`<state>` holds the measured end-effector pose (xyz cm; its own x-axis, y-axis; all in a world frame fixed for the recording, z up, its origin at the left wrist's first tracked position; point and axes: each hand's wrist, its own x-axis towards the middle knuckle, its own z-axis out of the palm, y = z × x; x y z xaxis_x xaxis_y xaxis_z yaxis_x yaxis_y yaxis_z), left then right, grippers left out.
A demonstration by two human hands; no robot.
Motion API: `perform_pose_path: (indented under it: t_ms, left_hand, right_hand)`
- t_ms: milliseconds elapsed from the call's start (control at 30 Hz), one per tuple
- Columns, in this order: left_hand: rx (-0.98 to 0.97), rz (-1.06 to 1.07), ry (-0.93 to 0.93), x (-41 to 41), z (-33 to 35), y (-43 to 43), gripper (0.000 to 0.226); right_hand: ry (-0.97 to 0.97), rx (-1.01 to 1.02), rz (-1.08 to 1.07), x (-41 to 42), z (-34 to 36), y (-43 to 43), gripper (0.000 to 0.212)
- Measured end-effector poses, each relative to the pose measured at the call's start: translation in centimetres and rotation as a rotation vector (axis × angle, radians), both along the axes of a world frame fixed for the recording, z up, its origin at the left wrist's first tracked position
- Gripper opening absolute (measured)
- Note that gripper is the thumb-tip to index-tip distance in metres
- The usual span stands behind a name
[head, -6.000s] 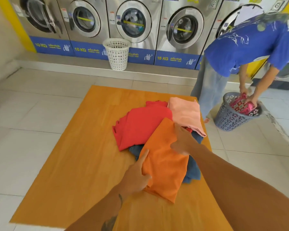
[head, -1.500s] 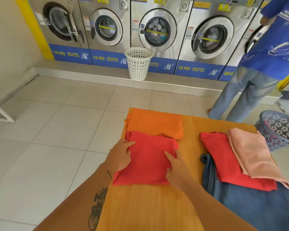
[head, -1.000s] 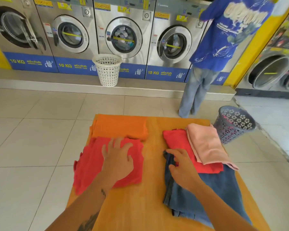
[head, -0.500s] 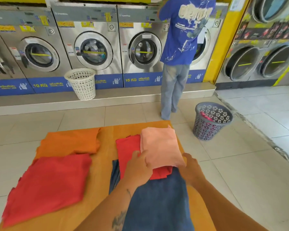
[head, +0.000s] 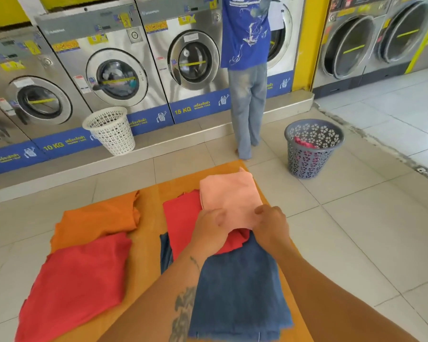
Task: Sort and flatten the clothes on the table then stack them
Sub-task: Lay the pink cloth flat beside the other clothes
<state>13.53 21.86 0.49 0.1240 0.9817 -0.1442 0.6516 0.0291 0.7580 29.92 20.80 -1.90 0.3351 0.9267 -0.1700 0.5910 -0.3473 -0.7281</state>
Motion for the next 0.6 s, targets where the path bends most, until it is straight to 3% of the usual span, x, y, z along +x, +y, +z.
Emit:
perform_pose_path:
  t_ms: [167, 267, 400, 600]
  left_hand:
    - [-0.057, 0.082, -0.087, -0.5, -1.3, 0.0, 0.050]
    - [-0.085, 0.124, -0.158, -0.8, -0.8, -0.1, 0.045]
    - [-0.063, 0.192, -0.227, -2.8, 0.5, 0.4, 0.057]
    - [-0.005, -0.036, 0.057, -8.4, 3.5, -0.9, 0.057]
  right_hand:
    - [0.177, -0.064, -0.073, -0.2, 0.9, -0.1, 0.046]
    - [0.219, -0.043, -0.180, -0.4, 1.1, 0.3, 0.044]
    - [0.278, 0.017, -0.320, -1.5, 2.0, -0.2, 0.038]
    - [0.212, 0.053, -0.137, -6.2, 3.7, -5.2, 0.044]
